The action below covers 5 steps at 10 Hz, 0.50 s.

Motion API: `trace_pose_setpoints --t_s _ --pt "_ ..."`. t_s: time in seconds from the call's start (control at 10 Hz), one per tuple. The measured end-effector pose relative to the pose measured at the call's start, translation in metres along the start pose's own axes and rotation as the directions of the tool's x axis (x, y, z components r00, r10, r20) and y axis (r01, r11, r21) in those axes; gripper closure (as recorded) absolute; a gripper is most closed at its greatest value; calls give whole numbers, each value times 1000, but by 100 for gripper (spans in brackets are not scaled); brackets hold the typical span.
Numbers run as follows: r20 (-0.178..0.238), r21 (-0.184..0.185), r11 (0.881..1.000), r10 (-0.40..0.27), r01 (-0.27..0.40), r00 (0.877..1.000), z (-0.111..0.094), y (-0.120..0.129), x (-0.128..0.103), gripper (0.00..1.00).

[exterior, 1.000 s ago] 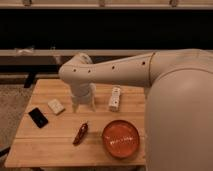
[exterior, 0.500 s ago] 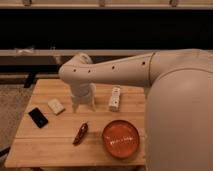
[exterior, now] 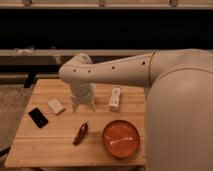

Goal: Drag the pepper across the table

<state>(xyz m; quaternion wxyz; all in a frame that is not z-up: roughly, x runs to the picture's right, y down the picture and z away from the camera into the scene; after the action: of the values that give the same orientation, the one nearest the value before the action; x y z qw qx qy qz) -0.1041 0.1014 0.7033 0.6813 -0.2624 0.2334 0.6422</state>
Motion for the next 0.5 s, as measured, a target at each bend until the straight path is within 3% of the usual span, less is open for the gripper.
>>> trace_pose_setpoints --t_s 0.3,0.5 --pt "6 14 1000 1 -1 1000 2 2 1 35" --pt "21 31 1000 -1 1 1000 5 18 18 35"
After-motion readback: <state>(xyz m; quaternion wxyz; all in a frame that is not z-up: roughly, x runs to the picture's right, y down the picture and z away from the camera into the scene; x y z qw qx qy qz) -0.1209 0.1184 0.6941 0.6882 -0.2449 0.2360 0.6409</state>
